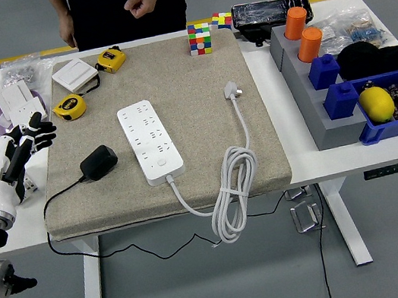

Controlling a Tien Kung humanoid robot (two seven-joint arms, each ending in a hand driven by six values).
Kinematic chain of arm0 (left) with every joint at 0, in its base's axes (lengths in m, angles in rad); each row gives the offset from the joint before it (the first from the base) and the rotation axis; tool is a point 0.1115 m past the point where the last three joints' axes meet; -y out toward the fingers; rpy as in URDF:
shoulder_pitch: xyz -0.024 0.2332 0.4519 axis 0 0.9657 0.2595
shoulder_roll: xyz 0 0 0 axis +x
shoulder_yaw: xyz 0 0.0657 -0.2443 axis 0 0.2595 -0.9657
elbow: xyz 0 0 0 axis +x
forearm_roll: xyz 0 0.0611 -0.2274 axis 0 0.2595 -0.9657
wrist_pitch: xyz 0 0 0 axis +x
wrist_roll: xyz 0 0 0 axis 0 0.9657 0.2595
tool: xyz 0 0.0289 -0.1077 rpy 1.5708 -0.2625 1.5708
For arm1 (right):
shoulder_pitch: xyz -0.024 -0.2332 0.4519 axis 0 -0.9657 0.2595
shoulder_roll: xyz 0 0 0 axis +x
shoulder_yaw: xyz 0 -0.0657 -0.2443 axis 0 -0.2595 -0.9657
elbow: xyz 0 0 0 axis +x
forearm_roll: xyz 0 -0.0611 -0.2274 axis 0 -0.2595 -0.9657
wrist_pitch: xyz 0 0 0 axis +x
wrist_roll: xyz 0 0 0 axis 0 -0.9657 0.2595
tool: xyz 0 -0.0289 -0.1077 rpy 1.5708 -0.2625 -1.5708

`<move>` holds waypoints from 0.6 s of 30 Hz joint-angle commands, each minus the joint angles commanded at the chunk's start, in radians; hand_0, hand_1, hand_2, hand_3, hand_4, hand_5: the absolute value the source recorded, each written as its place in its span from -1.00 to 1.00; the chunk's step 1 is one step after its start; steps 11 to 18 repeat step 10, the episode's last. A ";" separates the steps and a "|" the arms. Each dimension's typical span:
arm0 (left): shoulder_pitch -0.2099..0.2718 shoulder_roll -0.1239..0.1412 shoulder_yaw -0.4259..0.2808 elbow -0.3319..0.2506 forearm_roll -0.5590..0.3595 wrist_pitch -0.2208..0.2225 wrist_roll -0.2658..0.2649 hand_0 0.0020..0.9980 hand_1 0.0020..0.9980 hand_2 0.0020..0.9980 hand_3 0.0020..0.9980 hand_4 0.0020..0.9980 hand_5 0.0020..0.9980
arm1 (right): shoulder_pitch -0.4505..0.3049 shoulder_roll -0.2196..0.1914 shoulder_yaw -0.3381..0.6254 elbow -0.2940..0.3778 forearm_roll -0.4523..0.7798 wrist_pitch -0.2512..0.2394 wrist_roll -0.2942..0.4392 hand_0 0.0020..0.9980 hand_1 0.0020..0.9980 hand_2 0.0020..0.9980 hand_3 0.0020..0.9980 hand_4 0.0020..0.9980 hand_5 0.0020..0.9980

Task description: Pick up the plug,place it near the board,insert it into the board,press the button

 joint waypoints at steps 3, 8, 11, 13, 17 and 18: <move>0.001 0.000 0.001 -0.001 -0.001 0.001 0.000 0.34 0.31 0.26 0.13 0.81 0.60 | 0.000 0.000 0.001 0.000 0.000 0.000 0.000 0.59 0.47 0.48 0.52 1.00 0.87; 0.001 0.000 0.003 0.000 0.002 0.001 0.000 0.34 0.31 0.26 0.13 0.81 0.60 | -0.001 0.001 0.003 0.000 0.000 0.000 -0.001 0.59 0.47 0.48 0.52 1.00 0.87; 0.000 0.000 0.003 0.000 0.003 0.001 0.000 0.34 0.31 0.26 0.13 0.81 0.60 | -0.001 0.001 0.004 0.000 0.000 0.000 -0.001 0.59 0.47 0.48 0.52 1.00 0.87; 0.000 0.000 0.003 0.000 0.003 0.001 0.000 0.34 0.31 0.26 0.13 0.81 0.60 | -0.001 0.001 0.004 0.000 0.000 0.000 -0.001 0.59 0.47 0.48 0.52 1.00 0.87; 0.000 0.000 0.003 0.000 0.003 0.001 0.000 0.34 0.31 0.26 0.13 0.81 0.60 | -0.001 0.001 0.004 0.000 0.000 0.000 -0.001 0.59 0.47 0.48 0.52 1.00 0.87; 0.000 0.000 0.003 0.000 0.003 0.001 0.000 0.34 0.31 0.26 0.13 0.81 0.60 | -0.001 0.001 0.004 0.000 0.000 0.000 -0.001 0.59 0.47 0.48 0.52 1.00 0.87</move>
